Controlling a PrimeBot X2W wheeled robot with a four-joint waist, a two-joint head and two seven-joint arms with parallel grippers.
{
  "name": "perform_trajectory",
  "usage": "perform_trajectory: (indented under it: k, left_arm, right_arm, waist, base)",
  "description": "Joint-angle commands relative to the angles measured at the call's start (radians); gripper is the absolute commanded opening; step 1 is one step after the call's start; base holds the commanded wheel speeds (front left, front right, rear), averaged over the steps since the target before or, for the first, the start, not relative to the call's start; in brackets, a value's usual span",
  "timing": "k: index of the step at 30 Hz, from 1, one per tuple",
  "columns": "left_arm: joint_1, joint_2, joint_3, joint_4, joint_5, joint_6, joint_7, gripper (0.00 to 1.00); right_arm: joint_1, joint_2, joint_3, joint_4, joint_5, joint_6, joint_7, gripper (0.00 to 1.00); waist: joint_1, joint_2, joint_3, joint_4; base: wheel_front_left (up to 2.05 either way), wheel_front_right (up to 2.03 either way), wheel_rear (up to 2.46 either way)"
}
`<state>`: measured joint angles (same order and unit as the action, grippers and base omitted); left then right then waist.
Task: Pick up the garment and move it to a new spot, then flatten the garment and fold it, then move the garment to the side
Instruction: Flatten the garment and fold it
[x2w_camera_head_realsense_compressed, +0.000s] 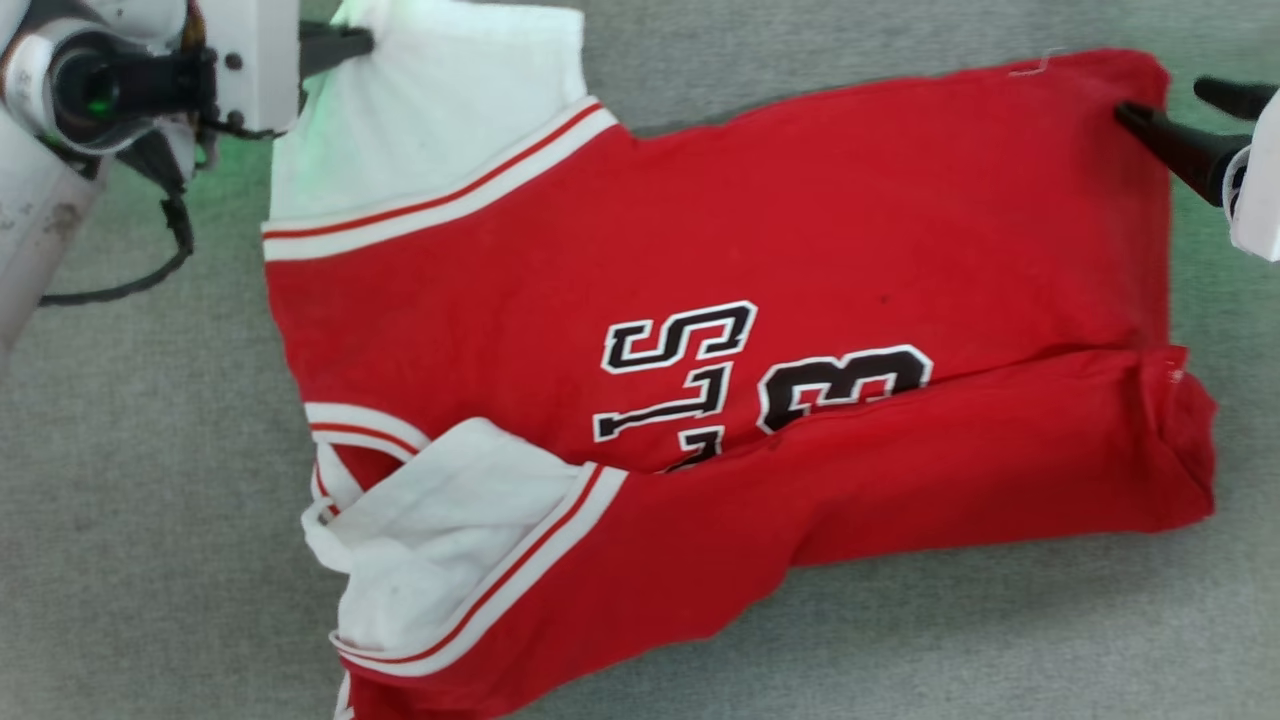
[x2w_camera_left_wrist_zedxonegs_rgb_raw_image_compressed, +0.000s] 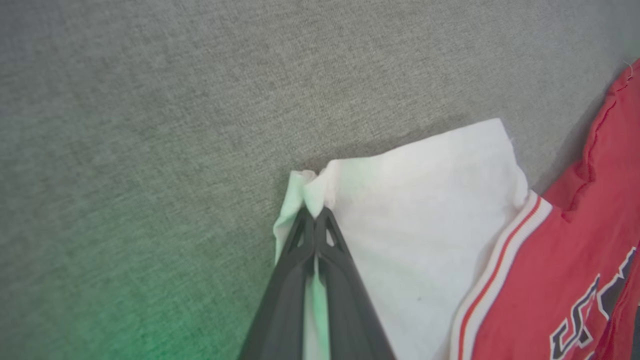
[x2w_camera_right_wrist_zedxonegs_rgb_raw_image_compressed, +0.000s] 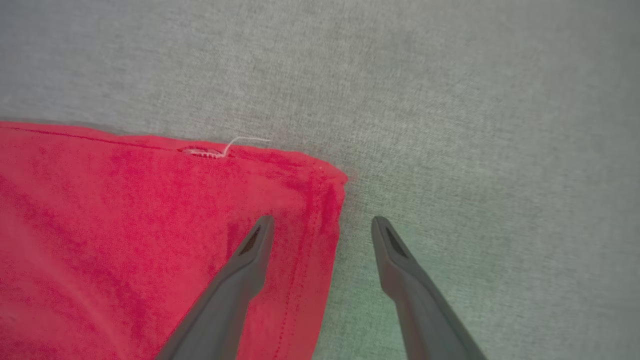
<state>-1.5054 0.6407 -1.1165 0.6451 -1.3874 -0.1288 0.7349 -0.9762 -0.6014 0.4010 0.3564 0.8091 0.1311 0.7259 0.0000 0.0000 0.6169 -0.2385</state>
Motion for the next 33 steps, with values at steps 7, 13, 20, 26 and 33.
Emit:
perform_trajectory:
  k: [7,13,20,26,33]
  left_arm:
    - [0.028,-0.02,-0.038,-0.043,-0.031,-0.003,-0.019,0.0]
    - [0.043,-0.037,-0.023,-0.064,-0.066,-0.003,-0.093,0.0]
    - [0.094,-0.028,0.011,-0.149,-0.123,-0.003,-0.211,0.0]
    - [0.183,0.03,0.025,-0.326,-0.151,-0.003,-0.309,0.0]
    - [0.333,0.172,0.012,-0.59,-0.121,-0.003,-0.449,0.0]
  right_arm:
    - [-0.064,0.01,0.044,0.09,0.044,-0.001,0.052,1.0]
    - [-0.084,-0.018,0.092,0.102,0.067,-0.001,0.003,0.0]
    - [-0.029,-0.086,0.131,0.056,0.111,-0.001,-0.095,0.0]
    - [0.096,-0.18,0.148,-0.053,0.193,-0.001,-0.142,0.0]
    - [0.273,-0.309,0.162,-0.218,0.254,-0.001,-0.149,0.0]
  waist:
    - [0.0,0.0,0.023,0.039]
    - [0.0,0.0,0.002,0.079]
    - [0.0,0.0,-0.092,0.132]
    - [0.0,0.0,-0.188,0.177]
    - [0.0,0.0,-0.259,0.213]
  base:
    - [0.0,0.0,0.0]
    - [0.0,0.0,0.0]
    - [0.0,0.0,0.0]
    - [0.0,0.0,0.0]
    - [0.0,0.0,0.0]
